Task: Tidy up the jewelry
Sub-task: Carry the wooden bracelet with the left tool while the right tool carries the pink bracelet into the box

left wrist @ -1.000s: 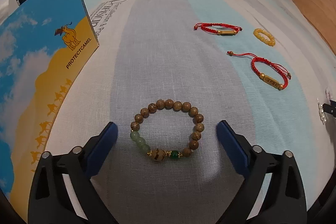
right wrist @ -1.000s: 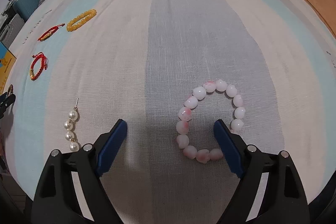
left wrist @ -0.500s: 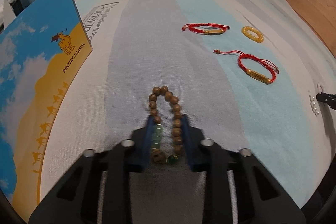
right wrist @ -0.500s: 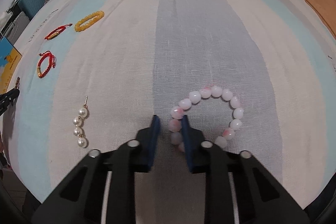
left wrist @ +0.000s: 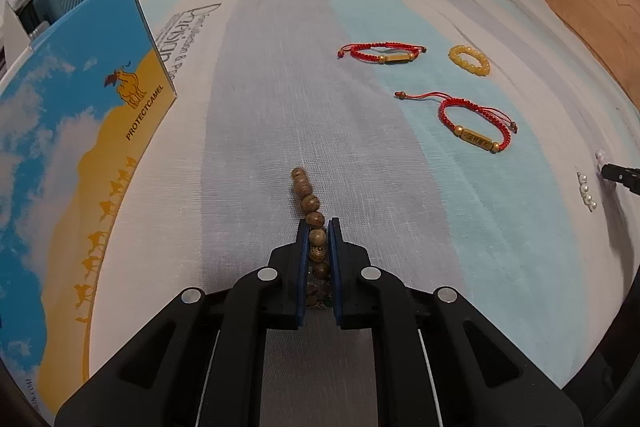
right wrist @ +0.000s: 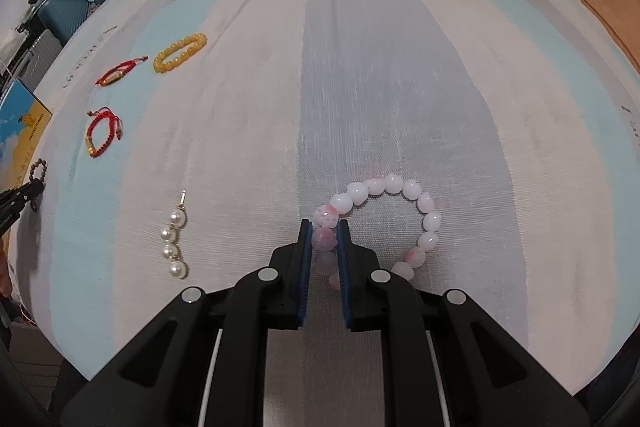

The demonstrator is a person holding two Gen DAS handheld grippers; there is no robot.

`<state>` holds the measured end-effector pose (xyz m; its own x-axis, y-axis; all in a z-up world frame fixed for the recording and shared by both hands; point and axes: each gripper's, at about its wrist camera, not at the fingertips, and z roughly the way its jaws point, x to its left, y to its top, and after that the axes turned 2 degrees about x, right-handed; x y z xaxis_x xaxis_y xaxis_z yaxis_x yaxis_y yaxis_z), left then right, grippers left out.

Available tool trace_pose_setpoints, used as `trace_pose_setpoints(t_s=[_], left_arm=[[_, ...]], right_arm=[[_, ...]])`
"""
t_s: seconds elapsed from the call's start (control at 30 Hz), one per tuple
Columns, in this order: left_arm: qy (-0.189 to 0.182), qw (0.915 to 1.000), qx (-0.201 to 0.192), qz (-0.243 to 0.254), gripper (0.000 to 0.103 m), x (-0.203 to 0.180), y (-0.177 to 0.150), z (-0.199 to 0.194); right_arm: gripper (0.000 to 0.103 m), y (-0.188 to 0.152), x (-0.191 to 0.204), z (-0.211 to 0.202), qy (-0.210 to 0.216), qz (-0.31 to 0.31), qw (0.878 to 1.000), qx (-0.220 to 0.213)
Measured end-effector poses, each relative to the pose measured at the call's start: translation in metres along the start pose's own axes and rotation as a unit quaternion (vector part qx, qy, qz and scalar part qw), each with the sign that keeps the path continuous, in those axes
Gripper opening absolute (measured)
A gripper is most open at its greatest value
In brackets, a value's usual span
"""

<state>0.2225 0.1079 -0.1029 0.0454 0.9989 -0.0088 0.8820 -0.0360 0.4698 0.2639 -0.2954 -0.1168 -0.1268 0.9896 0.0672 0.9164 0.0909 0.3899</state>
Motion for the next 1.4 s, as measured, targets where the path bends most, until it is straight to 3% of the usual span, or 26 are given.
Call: trace_pose_setpoints(t_s=[0.77, 1.4], left_arm=[[0.024, 0.9997, 0.004, 0.003, 0.008, -0.003, 0.012, -0.040], [0.030, 0.9995, -0.010, -0.003, 0.008, 0.016, 0.019, -0.097]], right_arm=[[0.011, 0.010, 0.005, -0.049, 0.009, 0.019, 0.999, -0.031], [0.011, 0.031, 0.061, -0.101, 0.024, -0.013, 0.998, -0.063]])
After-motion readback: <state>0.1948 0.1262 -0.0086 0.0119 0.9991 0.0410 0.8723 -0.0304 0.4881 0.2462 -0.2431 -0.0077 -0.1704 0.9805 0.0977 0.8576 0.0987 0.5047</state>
